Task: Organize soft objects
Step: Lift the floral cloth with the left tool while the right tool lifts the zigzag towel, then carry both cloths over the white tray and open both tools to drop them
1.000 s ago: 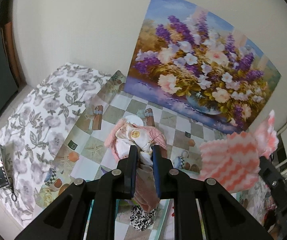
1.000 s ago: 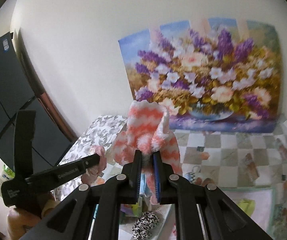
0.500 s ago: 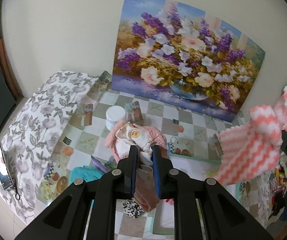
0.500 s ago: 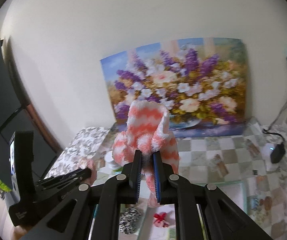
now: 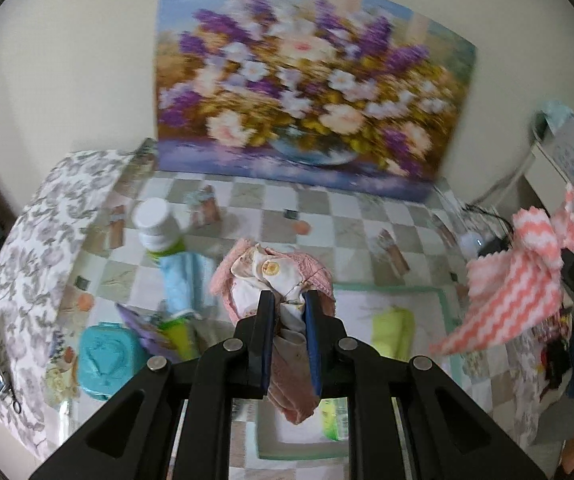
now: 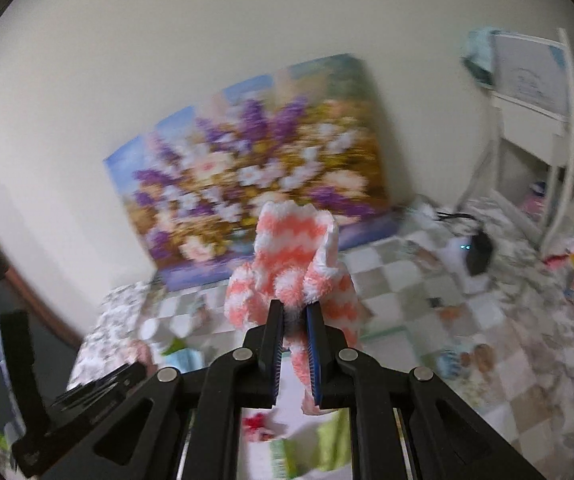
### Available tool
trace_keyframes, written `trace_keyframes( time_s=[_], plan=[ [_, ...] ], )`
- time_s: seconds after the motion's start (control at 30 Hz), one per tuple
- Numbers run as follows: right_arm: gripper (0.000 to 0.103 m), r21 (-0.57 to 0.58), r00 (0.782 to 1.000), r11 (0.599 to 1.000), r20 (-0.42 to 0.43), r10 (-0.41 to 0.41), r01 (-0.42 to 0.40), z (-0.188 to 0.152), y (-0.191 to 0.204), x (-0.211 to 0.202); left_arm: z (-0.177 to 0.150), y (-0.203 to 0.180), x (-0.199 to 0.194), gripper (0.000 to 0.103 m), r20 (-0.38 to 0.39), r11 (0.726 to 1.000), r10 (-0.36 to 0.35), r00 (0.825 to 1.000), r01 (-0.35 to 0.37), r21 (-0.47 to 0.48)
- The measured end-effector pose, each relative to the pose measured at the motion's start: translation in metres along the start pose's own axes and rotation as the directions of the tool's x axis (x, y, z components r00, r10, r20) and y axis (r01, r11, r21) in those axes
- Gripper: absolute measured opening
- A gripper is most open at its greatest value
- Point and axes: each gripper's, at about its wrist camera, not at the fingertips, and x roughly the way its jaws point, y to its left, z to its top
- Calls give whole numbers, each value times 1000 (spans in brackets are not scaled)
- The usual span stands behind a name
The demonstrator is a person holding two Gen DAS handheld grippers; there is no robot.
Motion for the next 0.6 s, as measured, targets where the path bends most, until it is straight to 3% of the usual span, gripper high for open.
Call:
trace_keyframes(
  time_s=[0.07,0.23,0.37,0.47,0.6],
  plan=[
    [12,7,997,997,-1,-77,77,1,-12,2,-4,-13,6,15,-12,1000,-12,1000,12,28],
    [12,36,988,987,-15,-157,157,0,-32,15,-11,-41,23,16,-42,995,-42,998,46,87],
    [12,38,987,987,-48,-155,157,-7,-38,35,-15,-51,38,16,-62,993,-56,997,62,104],
    [12,25,982,987,-104,-158,161,-17,-40,59,-19,-54,51,16,-76,992,-58,995,66,109],
    [12,16,952,987,-265,-152,161,-46,-45,110,-24,-52,68,16,-106,993,-55,993,65,97]
  ],
)
